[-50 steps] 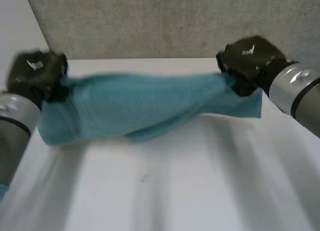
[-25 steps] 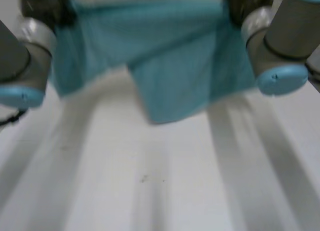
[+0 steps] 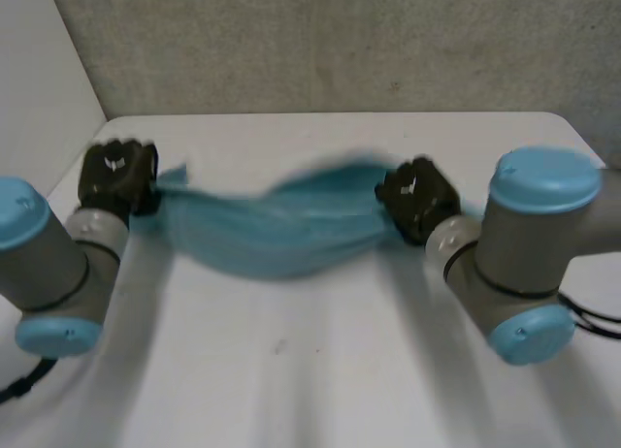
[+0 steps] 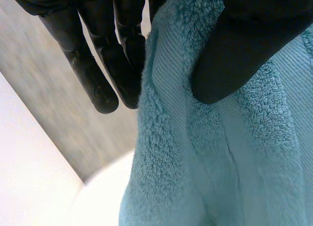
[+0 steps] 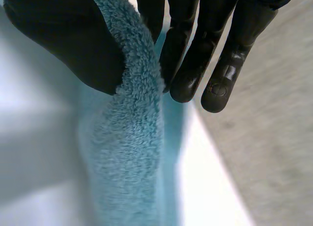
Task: Fold the laundry
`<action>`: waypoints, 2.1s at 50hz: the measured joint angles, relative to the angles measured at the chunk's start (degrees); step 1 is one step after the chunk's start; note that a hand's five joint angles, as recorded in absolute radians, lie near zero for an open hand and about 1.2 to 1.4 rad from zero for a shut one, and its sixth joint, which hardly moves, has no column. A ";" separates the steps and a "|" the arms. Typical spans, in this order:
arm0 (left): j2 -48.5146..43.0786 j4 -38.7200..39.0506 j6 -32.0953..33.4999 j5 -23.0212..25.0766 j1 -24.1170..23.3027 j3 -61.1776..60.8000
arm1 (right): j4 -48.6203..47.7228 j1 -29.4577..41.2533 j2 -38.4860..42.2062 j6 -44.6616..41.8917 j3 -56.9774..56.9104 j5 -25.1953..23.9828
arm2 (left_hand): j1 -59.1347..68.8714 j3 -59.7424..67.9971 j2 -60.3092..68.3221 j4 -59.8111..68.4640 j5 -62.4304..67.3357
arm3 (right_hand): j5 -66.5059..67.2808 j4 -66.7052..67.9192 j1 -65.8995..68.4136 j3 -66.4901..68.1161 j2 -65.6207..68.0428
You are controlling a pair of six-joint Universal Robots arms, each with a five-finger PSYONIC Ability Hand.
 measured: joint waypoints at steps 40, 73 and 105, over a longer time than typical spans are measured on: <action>9.19 -10.60 11.46 -0.20 -3.70 -13.49 | 6.29 0.07 0.21 9.43 7.08 -3.18 | -29.44 -30.79 -30.71 -30.41 -30.09 | 0.21 0.00 0.00 0.00 0.00; 19.77 -9.51 12.36 -2.97 -4.82 -11.11 | 9.09 -7.73 -3.04 26.90 5.27 -5.32 | 2.12 4.11 4.61 4.32 1.59 | -47.00 -48.93 -38.30 -48.31 -46.62; 36.56 -22.44 2.27 -2.77 -7.18 -0.76 | 12.93 -15.18 7.94 30.74 -4.49 -16.92 | 2.12 4.21 4.68 4.55 1.59 | -23.67 -24.09 -18.26 -23.74 -22.82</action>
